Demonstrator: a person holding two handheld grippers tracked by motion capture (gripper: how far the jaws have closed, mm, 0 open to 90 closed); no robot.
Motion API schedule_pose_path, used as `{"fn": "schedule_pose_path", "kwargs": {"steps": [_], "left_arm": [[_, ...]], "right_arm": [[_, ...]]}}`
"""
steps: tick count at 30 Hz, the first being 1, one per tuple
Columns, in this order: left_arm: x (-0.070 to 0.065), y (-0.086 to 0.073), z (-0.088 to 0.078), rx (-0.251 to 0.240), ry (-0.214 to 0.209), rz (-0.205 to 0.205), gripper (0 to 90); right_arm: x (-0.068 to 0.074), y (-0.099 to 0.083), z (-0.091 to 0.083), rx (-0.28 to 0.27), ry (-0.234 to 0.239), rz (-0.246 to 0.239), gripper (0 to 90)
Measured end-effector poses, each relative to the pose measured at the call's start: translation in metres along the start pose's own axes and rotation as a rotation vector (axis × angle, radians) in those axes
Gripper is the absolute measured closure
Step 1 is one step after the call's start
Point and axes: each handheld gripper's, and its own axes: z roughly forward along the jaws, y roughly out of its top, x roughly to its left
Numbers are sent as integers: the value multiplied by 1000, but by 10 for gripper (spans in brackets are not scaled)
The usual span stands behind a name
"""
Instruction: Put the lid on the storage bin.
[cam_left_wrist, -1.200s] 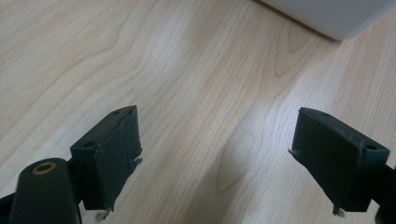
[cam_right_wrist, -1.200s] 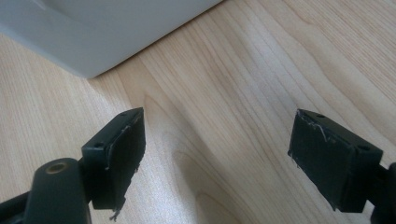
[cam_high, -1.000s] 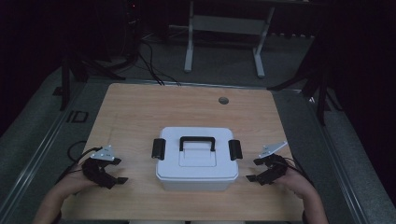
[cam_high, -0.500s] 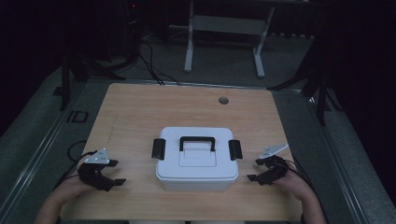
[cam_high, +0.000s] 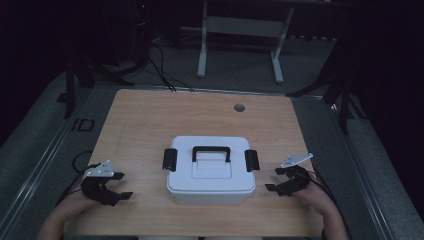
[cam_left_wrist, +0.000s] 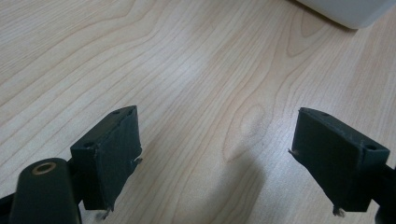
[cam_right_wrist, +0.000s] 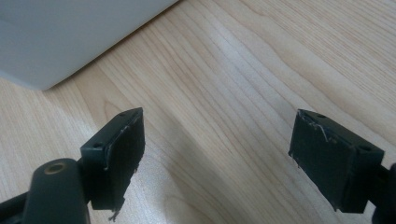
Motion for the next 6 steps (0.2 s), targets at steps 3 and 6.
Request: {"fn": "schedule_pose_path", "kwargs": {"steps": [3, 6], "left_arm": [[1, 0, 0, 1, -1, -3, 154], [1, -1, 1, -3, -1, -7, 154]], "right_arm": [[0, 0, 0, -2, 1, 0, 177], [0, -1, 0, -5, 4, 0, 177]]}}
